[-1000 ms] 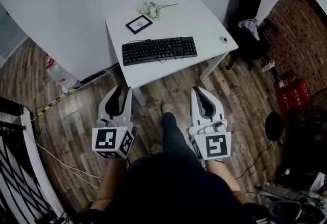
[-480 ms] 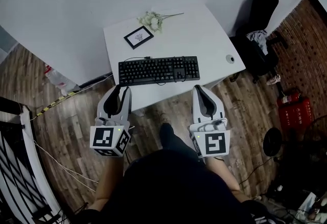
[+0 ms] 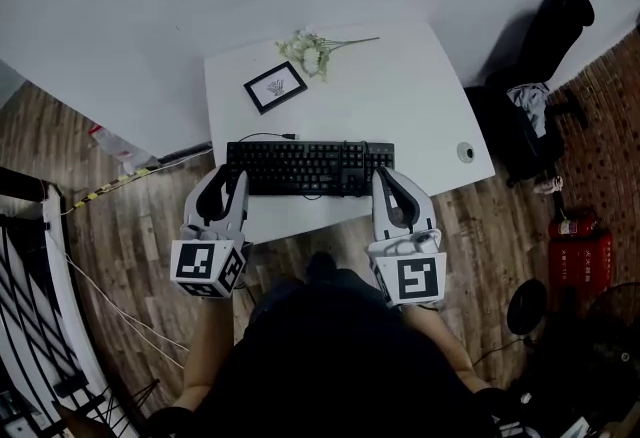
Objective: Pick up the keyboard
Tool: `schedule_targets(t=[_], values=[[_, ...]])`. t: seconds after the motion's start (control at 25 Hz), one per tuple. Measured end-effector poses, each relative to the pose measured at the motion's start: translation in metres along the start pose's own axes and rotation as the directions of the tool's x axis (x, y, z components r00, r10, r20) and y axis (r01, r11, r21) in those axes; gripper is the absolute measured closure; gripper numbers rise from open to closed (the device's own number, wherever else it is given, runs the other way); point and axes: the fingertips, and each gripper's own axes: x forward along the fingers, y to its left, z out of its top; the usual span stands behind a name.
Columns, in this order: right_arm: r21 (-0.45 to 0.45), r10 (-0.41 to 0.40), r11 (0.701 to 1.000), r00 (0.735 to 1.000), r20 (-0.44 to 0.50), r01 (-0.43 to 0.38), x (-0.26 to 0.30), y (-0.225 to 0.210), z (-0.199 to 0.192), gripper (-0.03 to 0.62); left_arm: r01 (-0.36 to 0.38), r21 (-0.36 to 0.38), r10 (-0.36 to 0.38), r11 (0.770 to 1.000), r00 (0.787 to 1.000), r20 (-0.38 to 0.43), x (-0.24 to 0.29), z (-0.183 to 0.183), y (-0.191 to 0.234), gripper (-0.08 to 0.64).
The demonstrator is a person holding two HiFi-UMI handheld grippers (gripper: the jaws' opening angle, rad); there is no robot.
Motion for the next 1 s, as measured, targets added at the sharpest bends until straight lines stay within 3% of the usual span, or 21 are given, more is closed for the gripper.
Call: schedule_targets(t=[0.16, 0.56, 0.76, 1.0], values=[[0.008, 0.002, 1.000, 1.000, -0.013, -0.002, 0.021, -0.023, -0.017, 0.581, -0.037, 0.003, 0.037, 0.999, 0.999, -0.029, 0.017, -0.013, 0.019, 0.451], [-0.021, -0.009, 1.000, 0.997, -0.082, 0.007, 0.060, -0.035, -0.048, 0.581, -0.025, 0.007, 0.026, 1.000, 0.968, -0.248, 0.048, -0.084, 0.062, 0.446], [0.006, -0.041, 0.999, 0.988, -0.151, 0.043, 0.073, -0.042, -0.068, 0.581, -0.015, -0.005, 0.013, 1.000, 0.938, -0.347, 0.065, -0.128, 0.081, 0.430], [0.009, -0.081, 0.996, 0.972, -0.219, 0.086, 0.078, -0.044, -0.089, 0.581, -0.020, -0.071, -0.017, 0.997, 0.876, -0.482, 0.066, -0.187, 0.107, 0.413]])
